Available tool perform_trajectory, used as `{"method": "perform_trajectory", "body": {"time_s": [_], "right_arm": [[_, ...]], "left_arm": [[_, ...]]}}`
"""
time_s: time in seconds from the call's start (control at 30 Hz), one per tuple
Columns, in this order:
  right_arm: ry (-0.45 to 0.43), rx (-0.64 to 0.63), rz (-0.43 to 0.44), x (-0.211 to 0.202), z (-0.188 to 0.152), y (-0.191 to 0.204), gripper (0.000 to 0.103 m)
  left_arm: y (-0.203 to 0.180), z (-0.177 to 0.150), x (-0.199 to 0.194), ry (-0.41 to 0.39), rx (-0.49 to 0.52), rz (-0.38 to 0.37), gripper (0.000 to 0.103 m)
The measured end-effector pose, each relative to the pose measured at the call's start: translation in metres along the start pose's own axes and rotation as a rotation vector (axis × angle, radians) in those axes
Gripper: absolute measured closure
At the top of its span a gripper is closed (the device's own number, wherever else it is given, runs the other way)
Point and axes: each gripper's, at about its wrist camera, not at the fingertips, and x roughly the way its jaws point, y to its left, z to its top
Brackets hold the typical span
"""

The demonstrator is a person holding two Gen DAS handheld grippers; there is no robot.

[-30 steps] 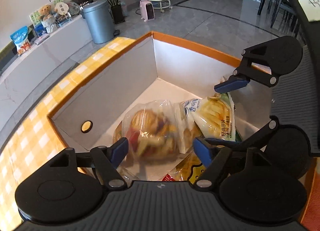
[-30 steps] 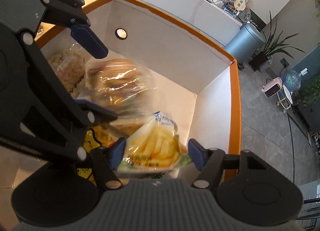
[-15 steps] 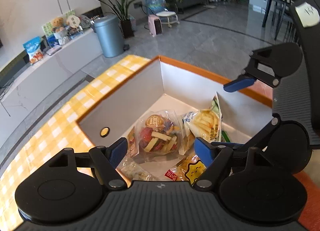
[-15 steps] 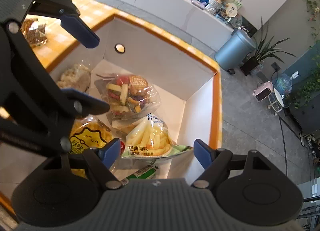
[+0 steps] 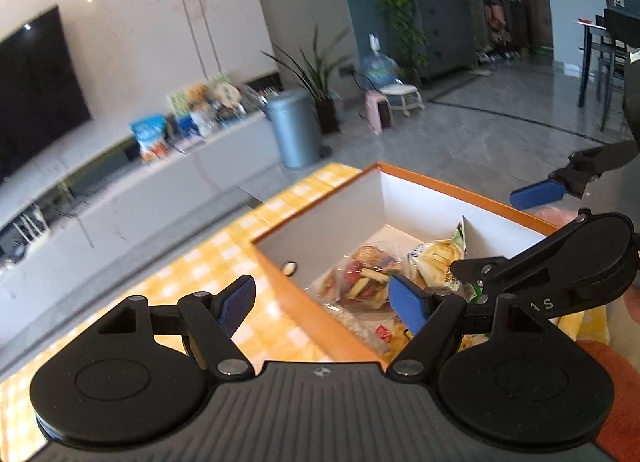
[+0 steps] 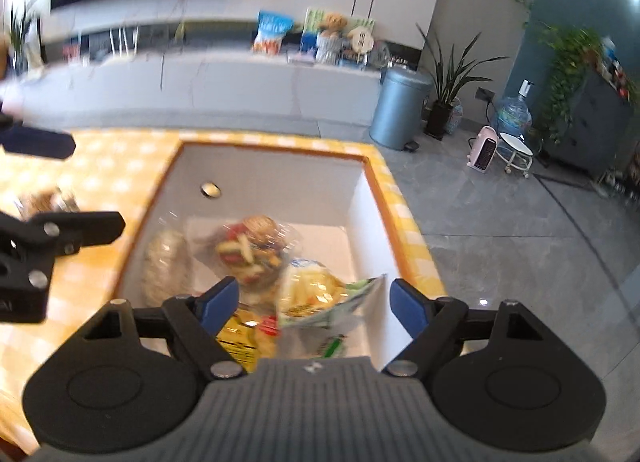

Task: Organize snacks
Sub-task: 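Open both tools to drop the bags and lift out of the box, then grasp the printed snack bag with the left tool while the right tool grasps the small clear cookie bag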

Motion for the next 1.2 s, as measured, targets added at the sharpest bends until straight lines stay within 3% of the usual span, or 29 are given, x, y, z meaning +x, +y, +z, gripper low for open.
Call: {"method": "perform_trajectory", "body": {"time_s": [0.17,0.37,0.57,0.7,0.97,1.07,1.2], "right_arm": [[-0.056,0.072,0.056,-0.022,-0.011,0.021,0.016],[-0.068,0.177,0.152,-0.041,-0.019,0.049,0.014],[-0.151,0.185,0.236,-0.058,-0.029,0.090,0.012],[-0.115,0.181,0.316,-0.055,-0.037,0.118,0.008],[-0.082,0.117,0.352,-0.039,-0.044,0.169,0.008],[-0.095,0.070,0.341,-0.034,-0.047,0.183,0.013],[-0.078,0.037,0.336,-0.018,-0.046,0.193,0.031]], "left_arm": [[0.009,-0.017,-0.028,-0.044,-0.058,0.070,0.014],[0.037,-0.050,-0.051,-0.035,-0.237,0.122,0.014],[0.062,-0.087,-0.069,-0.031,-0.354,0.220,0.018],[0.080,-0.110,-0.073,-0.010,-0.409,0.263,0.022],[0.113,-0.142,-0.077,0.013,-0.528,0.267,0.025],[0.119,-0.158,-0.081,0.004,-0.563,0.240,0.025],[0.127,-0.169,-0.074,0.029,-0.596,0.216,0.025]]}}
